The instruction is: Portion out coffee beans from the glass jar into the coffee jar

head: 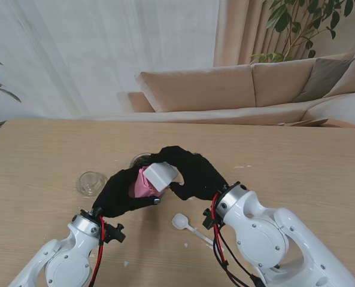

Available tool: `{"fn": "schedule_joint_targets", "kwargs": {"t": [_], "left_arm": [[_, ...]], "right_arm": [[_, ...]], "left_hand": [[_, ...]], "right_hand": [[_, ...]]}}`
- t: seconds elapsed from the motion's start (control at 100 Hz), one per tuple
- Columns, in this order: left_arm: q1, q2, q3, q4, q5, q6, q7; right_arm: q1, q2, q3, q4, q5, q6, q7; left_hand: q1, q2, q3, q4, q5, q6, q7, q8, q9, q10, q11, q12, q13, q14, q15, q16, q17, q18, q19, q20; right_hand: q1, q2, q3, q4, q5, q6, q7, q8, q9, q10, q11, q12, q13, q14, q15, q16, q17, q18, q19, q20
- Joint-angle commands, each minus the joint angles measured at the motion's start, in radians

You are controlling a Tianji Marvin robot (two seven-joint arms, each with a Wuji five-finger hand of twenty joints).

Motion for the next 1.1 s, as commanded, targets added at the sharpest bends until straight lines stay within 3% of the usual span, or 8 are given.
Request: {"fn": "schedule_joint_targets", "kwargs": {"t": [0.0,0.3,0.45,0.65,0.81,0.92,0.97,1.09], "left_arm": [[0.006,-0.006,0.001,-0.014,-0.001,-0.004,-0.015],[0.006,-0.006,-0.002,-0.014,-0.001,-0.004,-0.014],[0.006,-0.007,-0.001,-0.014,-0.002,-0.004,-0.013],[0.005,-0.006,0.002,-0.015,-0.004,-0.004,-0.014],[0.003,-0.006,0.006,-0.016,-0.004,-0.002,-0.017],[0.003,-0.006,0.006,-0.016,-0.003,-0.001,-0.018],[0.003,-0.006,0.006,-0.015,-0.003,-0.001,-0.017],[0.004,-0.006,0.005,-0.016,-0.005,-0.001,-0.018]], "right_arm": [[-0.011,0.009,0.009,-0.019,0.000,-0.006,0.049],[-0.039,0.013,0.033,-0.050,-0.005,0.018,0.070],[-0.044,-0.006,0.008,-0.039,0.010,0.078,-0.017],[-0.029,-0.023,-0.021,-0.016,0.036,0.140,-0.076],[-0.009,-0.017,-0.031,-0.006,0.041,0.131,-0.046],[-0.003,-0.015,-0.030,-0.001,0.055,0.099,-0.035],[-0.002,-0.014,-0.027,0.002,0.060,0.083,-0.034],[-0.001,-0.012,-0.021,0.001,0.060,0.066,-0.028]], "left_hand": [[0.289,0.159,0.269,0.005,0.103,-0.223,0.222,0.072,0.108,-0.141,0.122,0.077,0.028,-0.023,0.010,0.030,-0.003,-0.013,0.029,-0.002],[0.288,0.157,0.274,0.004,0.102,-0.222,0.221,0.073,0.107,-0.141,0.122,0.076,0.029,-0.023,0.009,0.031,-0.003,-0.013,0.029,-0.002],[0.286,0.156,0.276,0.003,0.102,-0.222,0.222,0.074,0.109,-0.139,0.123,0.077,0.030,-0.023,0.008,0.031,-0.003,-0.013,0.029,-0.002],[0.285,0.155,0.278,0.003,0.102,-0.222,0.222,0.074,0.108,-0.141,0.123,0.076,0.030,-0.023,0.008,0.032,-0.003,-0.013,0.029,-0.002],[0.285,0.153,0.280,0.003,0.101,-0.223,0.221,0.074,0.107,-0.141,0.123,0.076,0.030,-0.024,0.007,0.032,-0.003,-0.013,0.029,-0.002],[0.284,0.152,0.282,0.003,0.101,-0.222,0.221,0.074,0.108,-0.141,0.123,0.076,0.031,-0.023,0.007,0.032,-0.003,-0.013,0.029,-0.002],[0.284,0.152,0.283,0.003,0.102,-0.222,0.221,0.074,0.108,-0.141,0.123,0.076,0.030,-0.023,0.006,0.032,-0.003,-0.013,0.029,-0.002],[0.283,0.151,0.284,0.002,0.101,-0.222,0.220,0.074,0.106,-0.142,0.122,0.076,0.030,-0.023,0.006,0.033,-0.003,-0.013,0.029,-0.002]], "right_hand": [[-0.060,0.010,-0.089,0.028,-0.088,0.055,-0.054,-0.022,-0.049,-0.012,-0.054,-0.024,-0.043,-0.029,-0.021,-0.014,-0.026,-0.031,-0.030,0.006],[-0.390,0.075,-0.363,-0.007,-0.151,0.353,-0.187,0.000,-0.055,0.044,-0.168,-0.031,-0.077,-0.017,-0.052,-0.011,-0.053,-0.027,-0.063,0.017],[-0.503,0.173,-0.423,-0.017,0.014,0.497,-0.187,0.083,-0.012,0.118,-0.007,0.052,-0.028,0.006,-0.004,0.012,-0.018,-0.001,-0.022,0.045],[-0.551,0.207,-0.444,-0.013,0.188,0.534,-0.115,0.182,0.123,0.167,0.095,0.079,0.041,0.032,0.081,0.029,0.041,0.022,0.074,0.040],[-0.467,0.181,-0.444,0.003,0.260,0.505,-0.037,0.287,0.175,0.148,0.115,0.094,0.074,0.030,0.099,0.026,0.058,0.029,0.097,0.020],[-0.180,0.212,-0.495,0.057,0.293,0.365,-0.016,0.335,0.178,0.100,0.081,0.080,0.076,0.011,0.088,0.020,0.053,0.026,0.091,0.008],[-0.062,0.207,-0.386,0.100,0.290,0.245,-0.031,0.311,0.178,0.072,0.063,0.070,0.077,0.002,0.082,0.018,0.044,0.022,0.080,0.006],[0.043,0.150,-0.060,0.039,0.291,0.044,0.035,0.251,0.175,0.037,0.043,0.053,0.073,-0.014,0.068,0.015,0.030,0.009,0.058,0.004]]}}
